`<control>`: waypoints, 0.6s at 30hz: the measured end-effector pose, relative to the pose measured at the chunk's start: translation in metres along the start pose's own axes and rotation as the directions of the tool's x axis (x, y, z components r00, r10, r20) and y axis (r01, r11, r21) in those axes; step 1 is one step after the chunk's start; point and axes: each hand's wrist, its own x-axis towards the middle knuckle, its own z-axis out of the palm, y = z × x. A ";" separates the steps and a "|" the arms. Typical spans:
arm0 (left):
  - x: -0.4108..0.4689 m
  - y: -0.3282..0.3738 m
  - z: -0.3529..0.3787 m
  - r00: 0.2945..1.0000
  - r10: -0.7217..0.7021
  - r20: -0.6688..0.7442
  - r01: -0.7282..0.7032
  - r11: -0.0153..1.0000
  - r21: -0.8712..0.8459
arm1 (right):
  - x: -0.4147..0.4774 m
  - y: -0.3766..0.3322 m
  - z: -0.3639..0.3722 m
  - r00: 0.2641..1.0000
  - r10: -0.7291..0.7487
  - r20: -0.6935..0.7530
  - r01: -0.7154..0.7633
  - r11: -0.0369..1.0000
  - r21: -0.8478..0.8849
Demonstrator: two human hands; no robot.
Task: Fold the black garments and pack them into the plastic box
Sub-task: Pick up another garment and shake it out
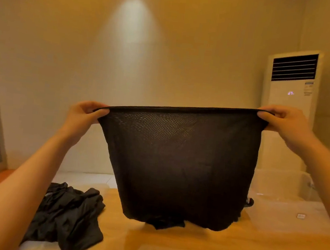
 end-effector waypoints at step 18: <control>0.058 -0.022 0.055 0.978 -0.016 -0.209 0.052 0.985 0.165 | 0.064 0.048 0.023 0.966 0.176 -0.188 -0.177 0.984 0.009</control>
